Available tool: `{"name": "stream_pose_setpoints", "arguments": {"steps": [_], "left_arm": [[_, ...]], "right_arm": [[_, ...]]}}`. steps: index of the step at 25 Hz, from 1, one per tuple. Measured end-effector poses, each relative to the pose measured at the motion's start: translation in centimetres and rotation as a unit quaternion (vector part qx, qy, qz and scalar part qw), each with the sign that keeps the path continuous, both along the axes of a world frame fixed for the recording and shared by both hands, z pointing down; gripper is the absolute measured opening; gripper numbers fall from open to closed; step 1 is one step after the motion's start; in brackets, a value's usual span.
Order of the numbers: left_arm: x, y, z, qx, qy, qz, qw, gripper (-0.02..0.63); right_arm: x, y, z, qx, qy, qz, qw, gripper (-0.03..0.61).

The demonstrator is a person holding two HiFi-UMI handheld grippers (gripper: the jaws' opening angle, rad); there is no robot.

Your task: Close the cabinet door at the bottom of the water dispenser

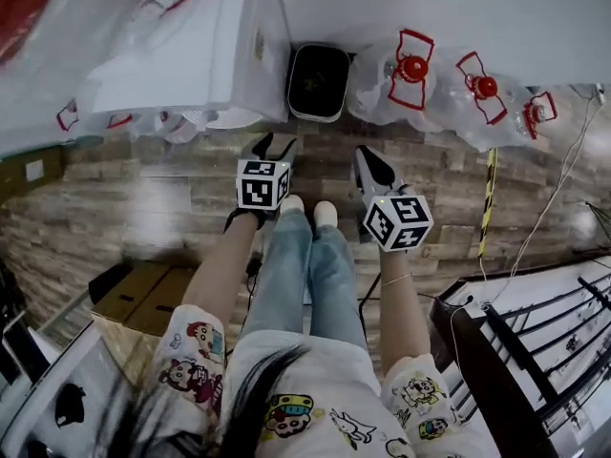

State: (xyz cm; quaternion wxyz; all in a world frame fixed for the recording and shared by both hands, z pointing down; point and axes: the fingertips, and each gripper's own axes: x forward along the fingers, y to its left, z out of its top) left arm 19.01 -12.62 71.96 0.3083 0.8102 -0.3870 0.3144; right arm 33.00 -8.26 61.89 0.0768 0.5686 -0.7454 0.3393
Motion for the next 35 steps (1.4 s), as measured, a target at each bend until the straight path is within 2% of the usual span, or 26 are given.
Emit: {"name": "stream_pose_setpoints", "arguments": {"steps": [4,9,15,22,26,31,35], "left_arm": [[0.1,1.5,-6.4,0.017,0.034,-0.005,0.9992,0.225],[1.7,2.6,-15.5,0.07,0.093,-0.011,0.9932,0.225],[1.3,4.1,-26.1,0.129,0.143,0.007,0.9813,0.225],[-0.8,5.1,-37.6,0.195,0.183,0.005,0.9635,0.217],[-1.9,6.2,-42.9,0.237,0.201,0.006,0.9506,0.204],[-2.9,8.0,-47.3,0.292,0.208,0.008,0.9337,0.202],[-3.5,9.8,-48.7,0.315,0.197,-0.006,0.9286,0.172]], "right_arm": [[0.0,1.0,-5.8,0.024,0.006,0.005,1.0,0.011],[-0.4,1.0,-13.8,0.076,0.013,-0.004,0.997,0.012],[-3.3,0.7,-23.4,0.141,0.015,-0.045,0.989,0.011],[-5.7,1.8,-32.9,0.217,0.029,-0.101,0.97,0.011],[-6.6,3.3,-36.1,0.248,0.032,-0.123,0.96,0.011],[-7.4,5.2,-37.5,0.261,0.036,-0.165,0.95,0.011],[-6.8,6.5,-38.1,0.266,0.037,-0.174,0.948,0.011]]}}
